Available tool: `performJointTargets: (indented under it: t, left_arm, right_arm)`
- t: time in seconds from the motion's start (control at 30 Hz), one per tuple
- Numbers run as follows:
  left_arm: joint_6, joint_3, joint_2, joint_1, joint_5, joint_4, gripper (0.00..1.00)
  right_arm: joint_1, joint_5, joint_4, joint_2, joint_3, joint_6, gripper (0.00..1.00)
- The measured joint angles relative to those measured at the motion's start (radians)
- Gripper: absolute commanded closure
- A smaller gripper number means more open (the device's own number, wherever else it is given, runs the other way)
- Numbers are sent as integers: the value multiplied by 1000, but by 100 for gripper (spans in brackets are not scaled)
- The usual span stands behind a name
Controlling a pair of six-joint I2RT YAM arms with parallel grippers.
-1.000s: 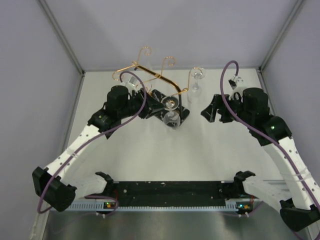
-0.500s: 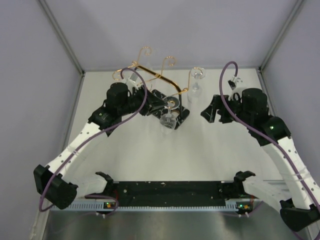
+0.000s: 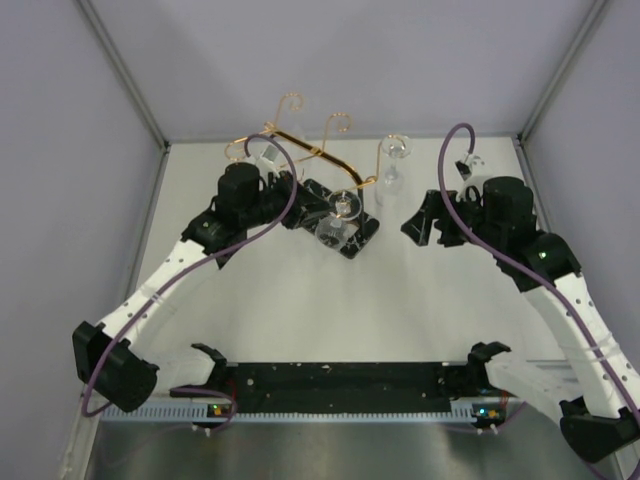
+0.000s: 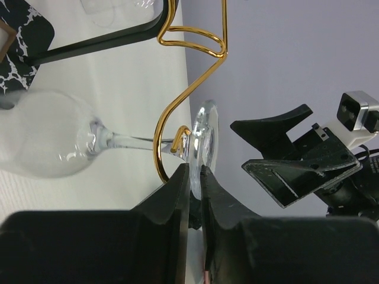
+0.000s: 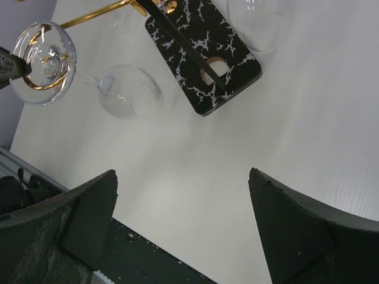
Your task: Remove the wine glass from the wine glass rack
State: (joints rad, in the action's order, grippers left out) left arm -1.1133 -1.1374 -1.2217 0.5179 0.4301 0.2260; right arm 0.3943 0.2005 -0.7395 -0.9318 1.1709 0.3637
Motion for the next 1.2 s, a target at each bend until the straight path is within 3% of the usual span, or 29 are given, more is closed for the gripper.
performJointTargets:
  t: [0.03, 0.07, 1.2]
  left_arm:
    - [-1, -1, 0, 0, 1, 2, 100]
    - [-2, -2, 0, 0, 2, 3, 100]
    - [79, -105, -13, -3, 43, 128, 100]
  right_arm:
    - [0, 0, 0, 0, 0, 0, 9]
    - [0, 0, 0, 0, 0, 0, 9]
    - [0, 2, 10, 34, -6, 8, 9]
